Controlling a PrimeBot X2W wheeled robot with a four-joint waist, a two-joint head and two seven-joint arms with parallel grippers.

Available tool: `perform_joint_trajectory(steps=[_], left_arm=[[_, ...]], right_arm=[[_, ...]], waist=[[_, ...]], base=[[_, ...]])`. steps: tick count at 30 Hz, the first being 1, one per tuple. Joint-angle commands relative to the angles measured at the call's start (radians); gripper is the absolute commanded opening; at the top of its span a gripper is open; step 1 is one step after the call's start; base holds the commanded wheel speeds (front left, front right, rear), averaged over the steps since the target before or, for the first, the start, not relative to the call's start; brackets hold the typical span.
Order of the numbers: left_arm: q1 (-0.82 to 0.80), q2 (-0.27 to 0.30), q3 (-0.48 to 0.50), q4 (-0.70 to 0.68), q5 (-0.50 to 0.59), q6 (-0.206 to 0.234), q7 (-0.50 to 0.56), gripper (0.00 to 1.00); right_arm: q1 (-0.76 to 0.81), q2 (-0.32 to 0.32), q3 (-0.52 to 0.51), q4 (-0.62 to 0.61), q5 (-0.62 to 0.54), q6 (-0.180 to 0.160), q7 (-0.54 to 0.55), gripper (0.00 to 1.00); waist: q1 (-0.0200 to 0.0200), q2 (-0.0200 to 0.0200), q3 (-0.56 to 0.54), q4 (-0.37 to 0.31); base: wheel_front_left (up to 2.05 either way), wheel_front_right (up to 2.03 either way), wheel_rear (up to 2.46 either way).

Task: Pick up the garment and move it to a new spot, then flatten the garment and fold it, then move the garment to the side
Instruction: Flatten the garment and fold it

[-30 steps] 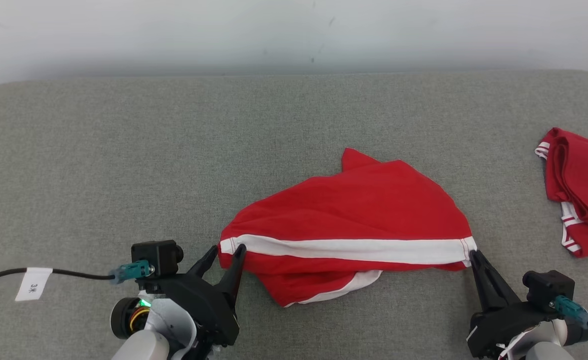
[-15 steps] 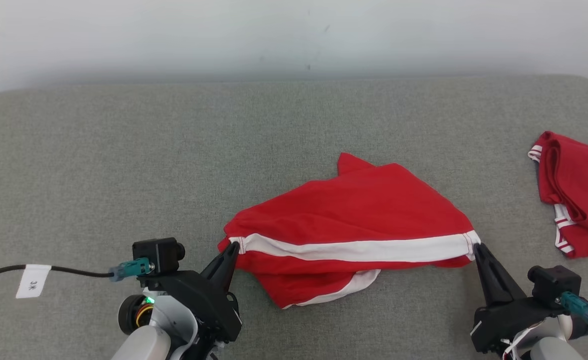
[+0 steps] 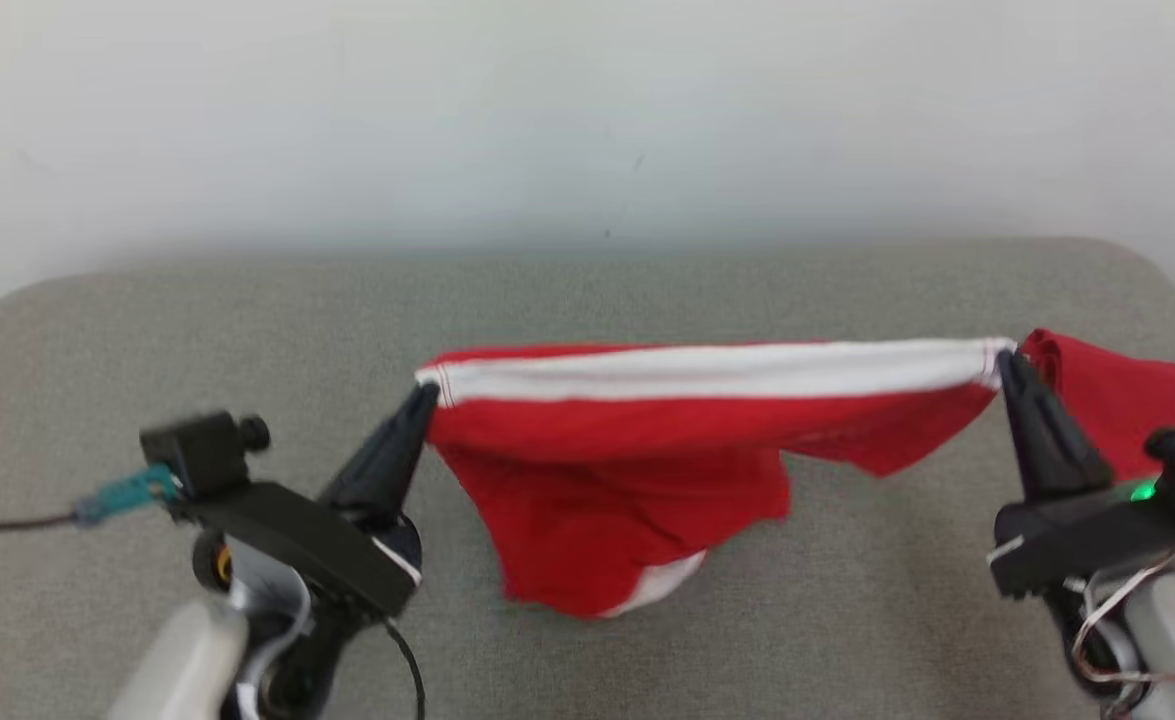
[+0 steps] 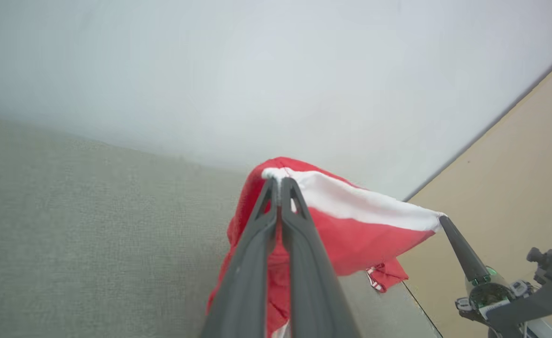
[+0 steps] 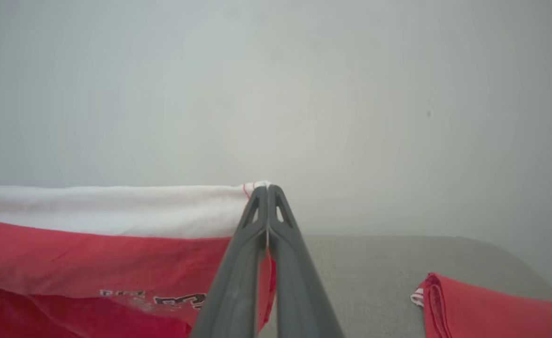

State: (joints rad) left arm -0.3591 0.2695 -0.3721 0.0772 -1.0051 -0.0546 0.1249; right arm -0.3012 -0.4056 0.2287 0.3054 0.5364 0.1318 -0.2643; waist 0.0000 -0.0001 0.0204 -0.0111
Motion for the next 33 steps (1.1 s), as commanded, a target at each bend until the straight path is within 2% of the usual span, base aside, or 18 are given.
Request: perform_joint_trajectory(steps=[1,9,16,23,33], left_arm=[[-0.04,0.01,0.022,-0.037,-0.036,-0.011,0.017,0.0],[-0.185,0.048,0.078,-0.155,-0.136,-0.009,0.132,0.0],[-0.332,0.067,0.102,-0.222,-0.191,0.031,0.228,0.0],[-0.4,0.091,0.1,-0.233,-0.172,0.061,0.269,0.0],[-0.396,0.108,0.111,-0.257,-0.197,0.08,0.299,0.0]], right_arm=[[-0.034,-0.032,0.014,-0.025,0.027,-0.003,0.0,0.0],[-0.166,-0.139,0.033,-0.142,0.089,-0.003,0.046,0.0],[-0.289,-0.215,0.034,-0.241,0.116,-0.003,0.094,0.0],[-0.346,-0.241,0.018,-0.281,0.102,-0.003,0.127,0.0],[-0.318,-0.248,-0.04,-0.325,0.078,-0.003,0.157,0.0]], waist=[[0.0,0.0001,-0.044,-0.009],[0.0,0.0001,-0.077,-0.007],[0.0,0.0001,-0.087,-0.01],[0.0,0.0001,-0.082,-0.02],[0.0,0.0001,-0.06,-0.029]], base=[[0.0,0.0,0.0],[0.0,0.0,0.0],[0.0,0.0,0.0],[0.0,0.0,0.0],[0.0,0.0,0.0]])
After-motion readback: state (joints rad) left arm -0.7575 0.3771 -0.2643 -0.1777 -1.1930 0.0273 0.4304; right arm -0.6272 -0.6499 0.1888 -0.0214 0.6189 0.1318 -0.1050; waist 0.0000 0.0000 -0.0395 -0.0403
